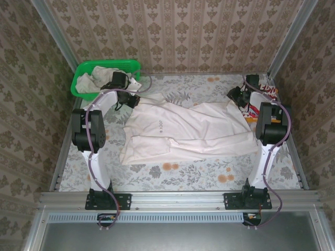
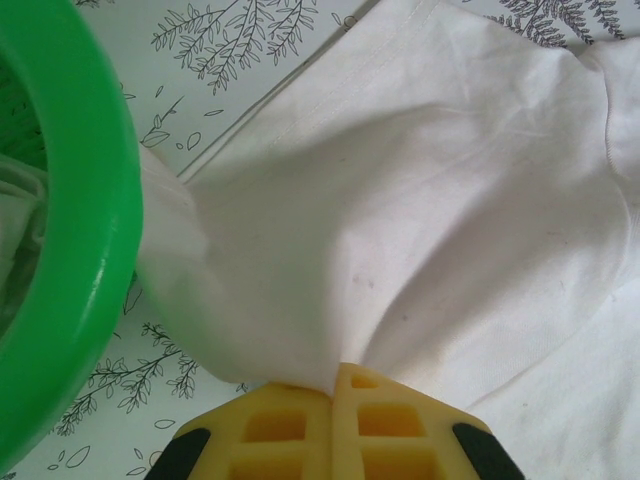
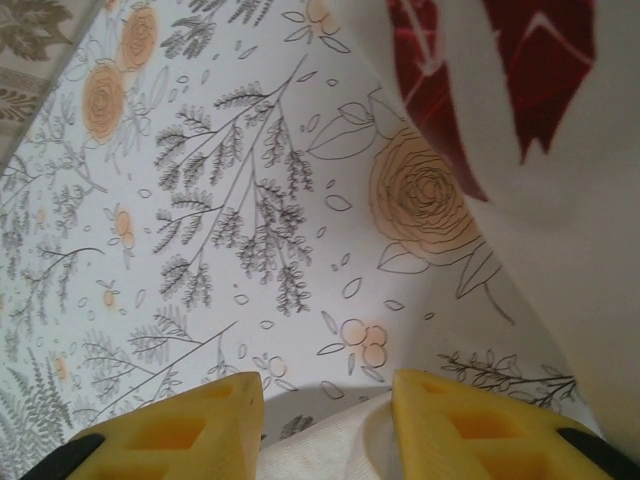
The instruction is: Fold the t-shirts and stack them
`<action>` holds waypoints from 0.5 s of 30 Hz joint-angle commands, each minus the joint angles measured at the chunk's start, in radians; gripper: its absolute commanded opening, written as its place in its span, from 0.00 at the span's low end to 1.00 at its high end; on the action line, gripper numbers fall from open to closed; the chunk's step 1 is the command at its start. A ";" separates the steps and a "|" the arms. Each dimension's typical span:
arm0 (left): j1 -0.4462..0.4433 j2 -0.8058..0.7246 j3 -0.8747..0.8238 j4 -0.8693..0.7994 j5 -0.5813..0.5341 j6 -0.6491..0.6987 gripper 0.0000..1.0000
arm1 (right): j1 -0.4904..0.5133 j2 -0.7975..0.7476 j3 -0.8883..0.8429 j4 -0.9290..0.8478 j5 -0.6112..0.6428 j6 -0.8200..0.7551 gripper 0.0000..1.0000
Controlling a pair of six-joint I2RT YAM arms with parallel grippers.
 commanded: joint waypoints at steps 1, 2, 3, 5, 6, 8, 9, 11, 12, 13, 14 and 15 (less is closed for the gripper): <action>0.010 -0.042 0.009 -0.005 0.030 -0.011 0.00 | -0.008 0.033 0.039 -0.047 -0.003 -0.035 0.34; 0.012 -0.039 0.009 -0.005 0.031 -0.012 0.00 | -0.009 0.040 0.047 -0.058 0.000 -0.041 0.31; 0.012 -0.039 0.009 -0.005 0.031 -0.014 0.00 | -0.009 0.047 0.053 -0.068 0.004 -0.045 0.27; 0.012 -0.040 0.011 -0.006 0.032 -0.016 0.00 | -0.010 0.055 0.064 -0.073 -0.001 -0.044 0.16; 0.012 -0.041 0.009 -0.005 0.034 -0.015 0.00 | -0.011 0.054 0.065 -0.069 0.000 -0.047 0.07; 0.012 -0.043 0.007 -0.004 0.034 -0.015 0.00 | -0.011 0.047 0.064 -0.058 -0.003 -0.051 0.00; 0.013 -0.045 0.005 -0.002 0.034 -0.015 0.00 | -0.011 0.041 0.064 -0.054 -0.005 -0.052 0.00; 0.015 -0.052 0.000 0.005 0.034 -0.016 0.00 | -0.009 0.024 0.061 -0.047 -0.010 -0.053 0.00; 0.018 -0.059 -0.005 0.011 0.037 -0.018 0.00 | -0.009 0.009 0.054 -0.040 -0.014 -0.056 0.00; 0.021 -0.068 -0.010 0.024 0.045 -0.023 0.00 | -0.009 -0.010 0.042 -0.024 -0.017 -0.055 0.00; 0.025 -0.079 -0.018 0.038 0.055 -0.029 0.00 | -0.009 -0.030 0.030 -0.009 -0.019 -0.056 0.00; 0.030 -0.093 -0.027 0.060 0.068 -0.037 0.00 | -0.009 -0.054 0.016 0.010 -0.021 -0.058 0.00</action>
